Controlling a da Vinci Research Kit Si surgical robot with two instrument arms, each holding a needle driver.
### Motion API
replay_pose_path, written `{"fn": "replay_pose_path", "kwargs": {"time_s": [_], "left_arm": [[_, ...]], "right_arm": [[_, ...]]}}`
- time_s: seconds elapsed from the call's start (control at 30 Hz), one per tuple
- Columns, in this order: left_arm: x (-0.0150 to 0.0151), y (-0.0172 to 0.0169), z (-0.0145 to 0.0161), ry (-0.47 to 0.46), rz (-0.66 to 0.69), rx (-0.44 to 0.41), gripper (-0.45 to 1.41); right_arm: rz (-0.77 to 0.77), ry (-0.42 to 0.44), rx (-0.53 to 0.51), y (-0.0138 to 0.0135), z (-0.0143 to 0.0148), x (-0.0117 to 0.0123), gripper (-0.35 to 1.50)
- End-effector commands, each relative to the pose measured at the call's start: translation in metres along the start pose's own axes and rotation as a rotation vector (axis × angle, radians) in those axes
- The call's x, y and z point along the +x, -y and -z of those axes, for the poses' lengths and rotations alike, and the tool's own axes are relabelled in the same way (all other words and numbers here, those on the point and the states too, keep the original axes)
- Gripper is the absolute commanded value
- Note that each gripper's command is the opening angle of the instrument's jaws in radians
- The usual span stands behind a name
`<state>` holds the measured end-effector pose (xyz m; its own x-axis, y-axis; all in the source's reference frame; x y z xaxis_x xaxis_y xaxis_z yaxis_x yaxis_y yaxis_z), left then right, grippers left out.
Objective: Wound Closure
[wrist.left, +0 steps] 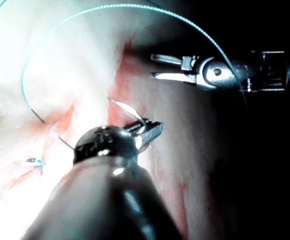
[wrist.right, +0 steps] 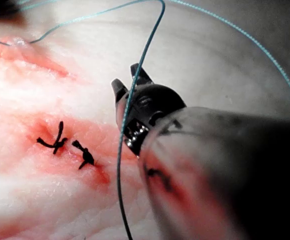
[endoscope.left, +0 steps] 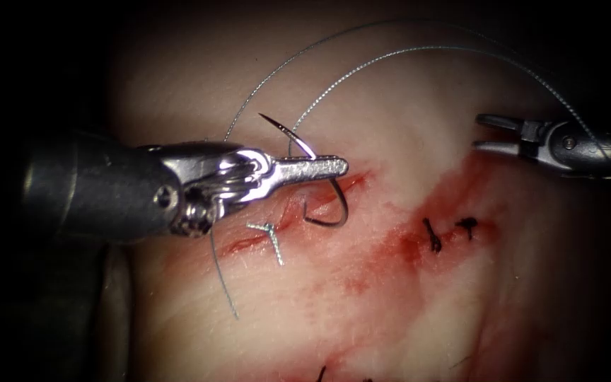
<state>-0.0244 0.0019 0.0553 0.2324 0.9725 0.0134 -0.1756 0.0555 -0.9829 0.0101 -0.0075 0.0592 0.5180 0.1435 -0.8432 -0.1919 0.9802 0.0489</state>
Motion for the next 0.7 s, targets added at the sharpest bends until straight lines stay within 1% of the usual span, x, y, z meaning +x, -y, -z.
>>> {"fn": "replay_pose_path", "kwargs": {"time_s": [0.03, 0.07, 0.13, 0.17, 0.2, 0.27, 0.3, 0.33, 0.37, 0.4, 0.43, 0.47, 0.5, 0.53, 0.57, 0.6, 0.63, 0.67, 0.7], "left_arm": [[-0.0003, 0.0004, -0.0006, -0.002, -0.005, 0.001, -0.45], [-0.0004, 0.0004, -0.0006, -0.001, -0.022, 0.002, -0.45], [-0.0004, 0.0003, -0.0006, 0.004, -0.022, -0.001, -0.45], [-0.0005, 0.0003, -0.0007, 0.004, -0.028, -0.001, -0.45], [-0.0005, 0.0003, -0.0008, 0.007, -0.033, -0.002, -0.45], [-0.0006, 0.0002, -0.0008, 0.008, -0.039, -0.003, -0.45], [-0.0006, 0.0002, -0.0009, 0.009, -0.039, -0.003, -0.45], [-0.0006, 0.0002, -0.0009, 0.009, -0.045, -0.003, -0.45], [-0.0006, 0.0002, -0.0009, 0.01, -0.051, -0.003, -0.45], [-0.0007, 0.0001, -0.0009, 0.01, -0.051, -0.003, -0.45], [-0.0007, 0.0001, -0.001, 0.011, -0.051, -0.004, -0.45], [-0.0007, 0.0001, -0.001, 0.011, -0.057, -0.004, -0.45], [-0.0007, 0.0001, -0.001, 0.012, -0.057, -0.004, -0.45], [-0.0007, 0.0001, -0.001, 0.015, -0.057, -0.006, -0.45], [-0.0007, 0.0001, -0.001, 0.015, -0.057, -0.006, -0.45], [-0.0007, 0.0001, -0.0011, 0.016, -0.063, -0.006, -0.45], [-0.0007, 0.0, -0.0011, 0.018, -0.062, -0.007, -0.45], [-0.0006, -0.0001, -0.0011, 0.02, -0.061, -0.008, -0.45], [-0.0006, -0.0003, -0.001, 0.02, -0.059, -0.011, -0.45]], "right_arm": [[0.01, 0.008, -0.047, -0.0014, -0.0005, -0.0002, 0.17], [0.007, 0.024, -0.123, -0.0029, 0.0001, -0.0004, 0.2], [0.036, 0.064, -0.208, -0.0044, 0.001, -0.0004, 0.2], [0.019, 0.089, -0.277, -0.0054, 0.0014, 0.0, 0.07], [-0.001, 0.07, -0.313, -0.006, 0.0017, 0.0003, -0.1], [0.0, 0.035, -0.386, -0.0068, 0.0022, 0.0011, -0.13], [-0.014, 0.03, -0.454, -0.0074, 0.0024, 0.0019, -0.13], [-0.039, 0.016, -0.498, -0.0078, 0.0025, 0.0025, -0.13], [-0.064, -0.013, -0.534, -0.0081, 0.0026, 0.0032, -0.08], [-0.098, -0.064, -0.581, -0.0085, 0.0027, 0.0041, -0.07], [-0.118, -0.101, -0.618, -0.0087, 0.0029, 0.0049, 0.0], [-0.169, -0.147, -0.646, -0.0088, 0.0029, 0.0058, 0.1], [-0.221, -0.201, -0.643, -0.0088, 0.003, 0.0068, -0.1], [-0.306, -0.28, -0.578, -0.0085, 0.0029, 0.0081, -0.35], [-0.345, -0.335, -0.492, -0.0081, 0.0028, 0.009, -0.35], [-0.364, -0.359, -0.418, -0.0075, 0.0025, 0.0101, -0.35], [-0.38, -0.373, -0.334, -0.0065, 0.002, 0.0113, -0.35], [-0.407, -0.368, -0.218, -0.0047, 0.001, 0.0128, -0.35], [-0.398, -0.368, -0.15, -0.0034, 0.0, 0.0136, -0.35]]}}
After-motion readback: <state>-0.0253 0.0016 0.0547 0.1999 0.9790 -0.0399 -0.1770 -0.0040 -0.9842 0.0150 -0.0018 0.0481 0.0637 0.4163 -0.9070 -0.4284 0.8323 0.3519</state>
